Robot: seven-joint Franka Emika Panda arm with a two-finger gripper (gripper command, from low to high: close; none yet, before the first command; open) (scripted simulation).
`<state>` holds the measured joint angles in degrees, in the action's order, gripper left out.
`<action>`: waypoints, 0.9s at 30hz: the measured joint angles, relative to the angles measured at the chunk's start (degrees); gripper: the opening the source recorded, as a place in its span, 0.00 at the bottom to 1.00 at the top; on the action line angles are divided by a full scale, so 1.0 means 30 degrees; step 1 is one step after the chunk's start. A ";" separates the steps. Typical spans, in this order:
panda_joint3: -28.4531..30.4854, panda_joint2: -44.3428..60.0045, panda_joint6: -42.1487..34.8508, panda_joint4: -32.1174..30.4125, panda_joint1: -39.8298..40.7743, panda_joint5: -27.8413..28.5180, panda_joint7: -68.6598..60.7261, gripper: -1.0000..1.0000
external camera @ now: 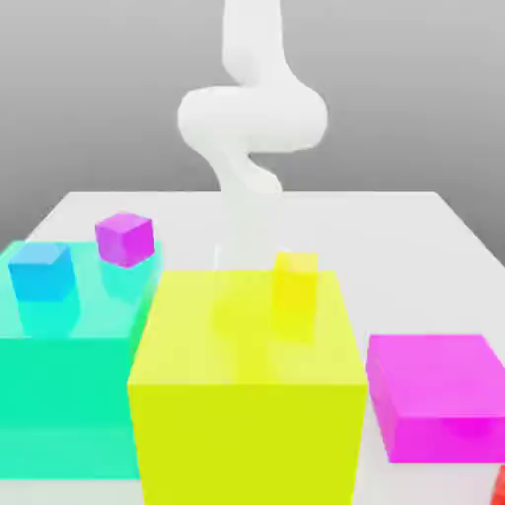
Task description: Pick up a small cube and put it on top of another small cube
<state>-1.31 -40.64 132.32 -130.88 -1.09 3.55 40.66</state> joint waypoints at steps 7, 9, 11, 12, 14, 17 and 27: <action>-0.0880 0.5102 0.0441 0.0905 -0.1200 0.3001 -0.5359 0.50; -0.1046 0.6512 0.0570 0.1154 -0.1543 0.3639 -0.6989 0.50; -0.1149 0.7912 0.0713 0.1399 -0.1930 0.4207 -0.8663 0.50; -0.1216 0.8605 0.0795 0.1518 -0.2099 0.4433 -0.9543 0.50; -0.1360 0.9977 0.0978 0.1751 -0.2415 0.4813 -1.1352 0.50; -0.1611 1.1990 0.1305 0.2086 -0.2946 0.5197 -1.4185 0.50; -0.3351 1.8221 0.2797 0.3085 -0.3458 0.5257 -2.4386 0.50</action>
<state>-11.37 14.02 140.71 -121.63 -11.46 19.32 -32.50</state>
